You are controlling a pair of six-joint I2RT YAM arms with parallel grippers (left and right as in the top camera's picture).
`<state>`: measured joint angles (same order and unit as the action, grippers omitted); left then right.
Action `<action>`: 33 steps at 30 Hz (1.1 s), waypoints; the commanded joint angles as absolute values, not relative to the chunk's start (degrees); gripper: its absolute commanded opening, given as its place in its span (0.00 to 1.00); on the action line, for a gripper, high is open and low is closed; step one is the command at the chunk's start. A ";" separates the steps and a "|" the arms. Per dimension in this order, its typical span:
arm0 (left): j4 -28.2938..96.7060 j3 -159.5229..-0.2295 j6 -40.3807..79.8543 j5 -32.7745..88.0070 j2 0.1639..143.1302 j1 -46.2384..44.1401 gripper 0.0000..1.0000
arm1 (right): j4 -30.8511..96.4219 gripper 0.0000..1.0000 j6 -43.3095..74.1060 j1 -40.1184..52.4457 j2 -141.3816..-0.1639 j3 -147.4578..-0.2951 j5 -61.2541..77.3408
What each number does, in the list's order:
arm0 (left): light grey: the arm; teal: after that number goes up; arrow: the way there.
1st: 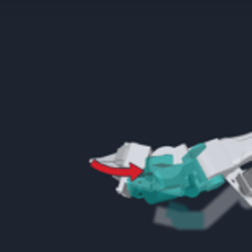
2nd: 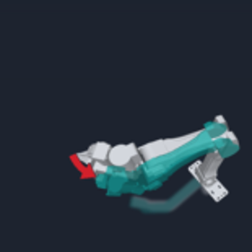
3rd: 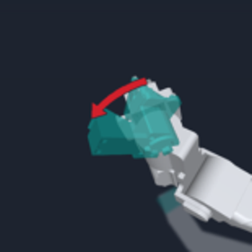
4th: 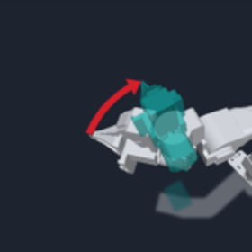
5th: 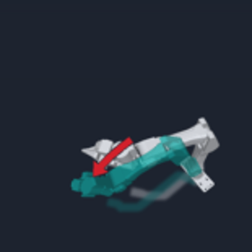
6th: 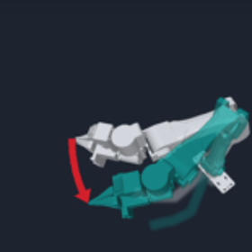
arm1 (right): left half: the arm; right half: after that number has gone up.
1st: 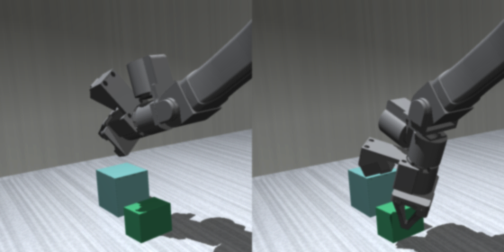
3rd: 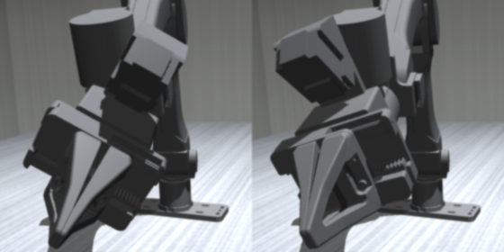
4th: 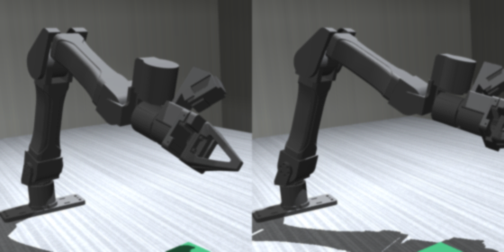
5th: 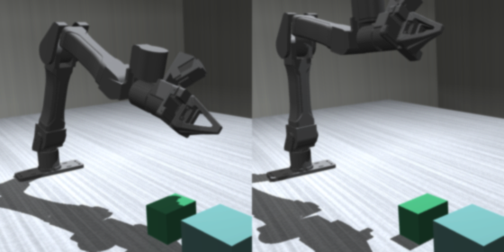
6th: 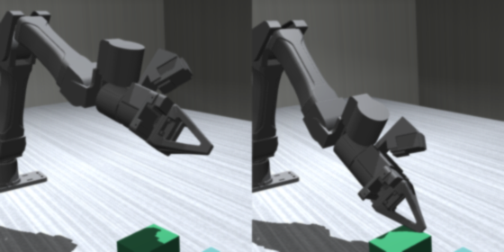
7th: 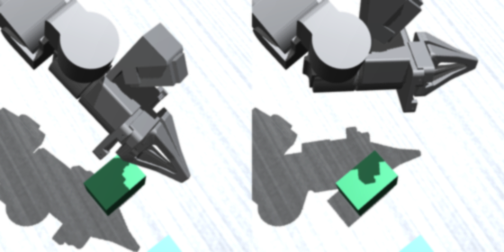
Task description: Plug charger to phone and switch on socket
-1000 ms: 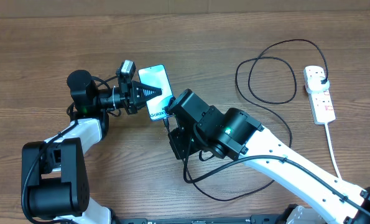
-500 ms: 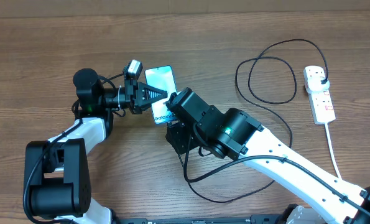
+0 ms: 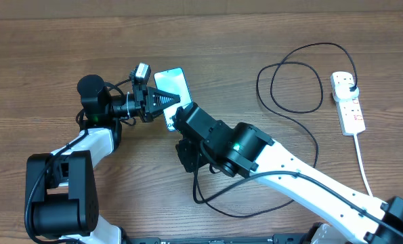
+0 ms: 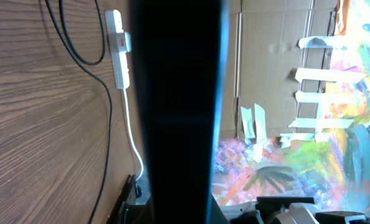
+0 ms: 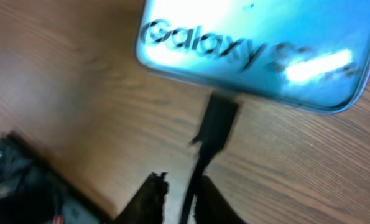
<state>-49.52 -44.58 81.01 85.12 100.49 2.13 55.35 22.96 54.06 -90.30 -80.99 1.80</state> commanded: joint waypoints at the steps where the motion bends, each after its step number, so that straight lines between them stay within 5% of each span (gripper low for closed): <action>1: -50.00 -45.43 81.38 87.64 100.60 2.26 0.04 | 53.74 0.15 22.96 54.22 -90.89 -81.06 -2.90; 6: -50.00 -45.43 81.41 88.40 100.60 2.26 0.04 | 52.10 0.15 22.96 54.22 -90.89 -81.06 -2.94; 10: -50.02 -45.43 81.41 88.64 100.60 2.22 0.04 | 50.98 0.04 22.94 54.22 -90.89 -81.06 -2.98; 27: -60.42 -45.41 82.32 90.54 100.38 -2.83 0.04 | 36.29 0.04 17.72 52.29 -90.89 -81.08 -2.92; 33: -68.12 -45.43 84.36 89.60 100.38 -2.85 0.04 | 42.65 0.38 19.94 50.33 -89.69 -82.83 -0.51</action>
<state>-67.35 -46.35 82.26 81.84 100.53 1.30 43.90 19.66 52.36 -91.02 -78.65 -0.21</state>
